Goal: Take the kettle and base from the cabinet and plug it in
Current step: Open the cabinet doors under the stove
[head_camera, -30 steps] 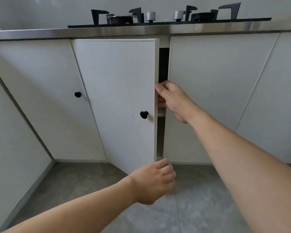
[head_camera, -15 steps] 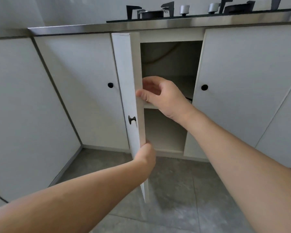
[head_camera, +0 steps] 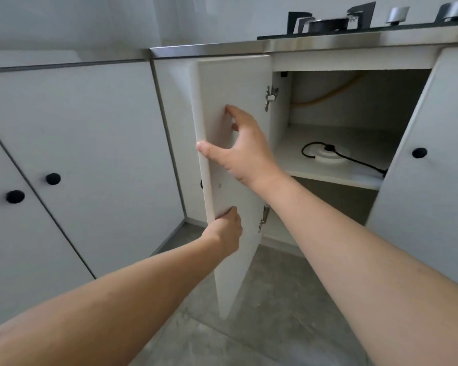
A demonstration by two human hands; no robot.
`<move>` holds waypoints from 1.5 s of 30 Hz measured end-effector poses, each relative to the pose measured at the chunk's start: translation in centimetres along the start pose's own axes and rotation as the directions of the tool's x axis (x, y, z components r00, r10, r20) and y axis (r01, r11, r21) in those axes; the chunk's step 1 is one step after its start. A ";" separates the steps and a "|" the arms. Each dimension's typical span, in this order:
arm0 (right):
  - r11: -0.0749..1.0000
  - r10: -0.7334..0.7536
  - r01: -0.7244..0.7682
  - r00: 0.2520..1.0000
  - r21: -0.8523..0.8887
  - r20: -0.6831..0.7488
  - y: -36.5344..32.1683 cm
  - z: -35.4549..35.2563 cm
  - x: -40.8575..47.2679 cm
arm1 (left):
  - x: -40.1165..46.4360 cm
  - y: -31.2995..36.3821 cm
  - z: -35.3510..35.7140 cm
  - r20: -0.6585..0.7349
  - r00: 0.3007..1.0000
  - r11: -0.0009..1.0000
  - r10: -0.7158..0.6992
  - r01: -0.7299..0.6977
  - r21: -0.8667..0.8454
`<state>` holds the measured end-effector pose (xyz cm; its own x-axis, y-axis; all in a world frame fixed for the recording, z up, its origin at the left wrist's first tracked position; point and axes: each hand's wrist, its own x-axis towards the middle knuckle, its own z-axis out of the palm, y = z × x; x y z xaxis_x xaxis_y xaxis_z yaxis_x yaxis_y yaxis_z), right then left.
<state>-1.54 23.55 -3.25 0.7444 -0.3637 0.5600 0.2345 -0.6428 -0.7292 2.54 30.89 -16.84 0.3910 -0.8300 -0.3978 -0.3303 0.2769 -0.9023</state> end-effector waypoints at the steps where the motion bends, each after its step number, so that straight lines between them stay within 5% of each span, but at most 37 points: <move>1: 1.000 0.001 -0.001 1.000 -0.008 -0.007 -0.2 0.6 0.2 | 0.0 -0.1 0.6 0.005 1.000 1.000 -0.005 0.005 -0.019; 7: 0.999 0.033 -0.036 0.990 0.022 0.134 1.6 -2.0 1.4 | 1.2 -1.8 -0.4 0.146 0.986 0.952 0.076 -0.028 -0.304; 11: 0.950 0.078 -0.060 0.996 -0.307 0.047 5.8 -8.0 1.8 | 3.0 -4.2 -4.4 0.104 0.988 0.715 0.112 -0.008 -0.699; 16: 0.719 0.154 -0.147 0.987 -0.679 -0.050 10.6 -17.1 1.1 | 7.5 -6.7 -8.8 -0.097 0.991 0.439 -0.091 -0.047 -0.897; 18: 0.593 0.162 -0.150 0.985 -0.791 -0.065 11.9 -20.2 0.8 | 9.7 -7.4 -9.9 -0.123 0.980 0.270 -0.156 -0.077 -0.960; 21: 0.399 0.141 -0.122 0.987 -0.909 -0.071 13.5 -24.4 0.8 | 13.8 -8.5 -12.2 -0.104 0.961 -0.134 -0.254 -0.141 -0.981; 26: 0.043 0.092 0.056 0.994 -0.997 0.060 16.2 -27.8 1.2 | 20.6 -9.6 -15.8 -0.003 0.955 -0.651 -0.296 -0.204 -0.731; 28: -0.043 0.098 0.138 0.986 -0.989 0.133 17.1 -28.4 1.6 | 22.6 -9.7 -17.2 0.033 0.955 -0.763 -0.294 -0.214 -0.610; 33: -0.236 0.155 0.248 0.964 -0.939 0.215 19.2 -29.5 3.6 | 25.9 -10.2 -20.7 -0.003 0.954 -0.860 -0.300 -0.272 -0.432; 38: -0.359 0.137 0.257 0.966 -0.897 0.221 19.4 -30.2 5.4 | 27.2 -9.8 -22.0 -0.167 0.952 -0.838 -0.258 -0.306 -0.452; 45: -0.371 0.010 0.289 0.952 -0.883 0.307 18.3 -30.2 3.5 | 26.1 -7.9 -20.5 -0.195 0.930 -0.733 -0.313 -0.367 -0.573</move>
<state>-13.55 -9.83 -2.79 0.9027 -0.1456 0.4049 -0.4240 -0.4619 0.7790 -2.25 -2.96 -16.66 0.2994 -0.9525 -0.0550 -0.3933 -0.1757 0.9024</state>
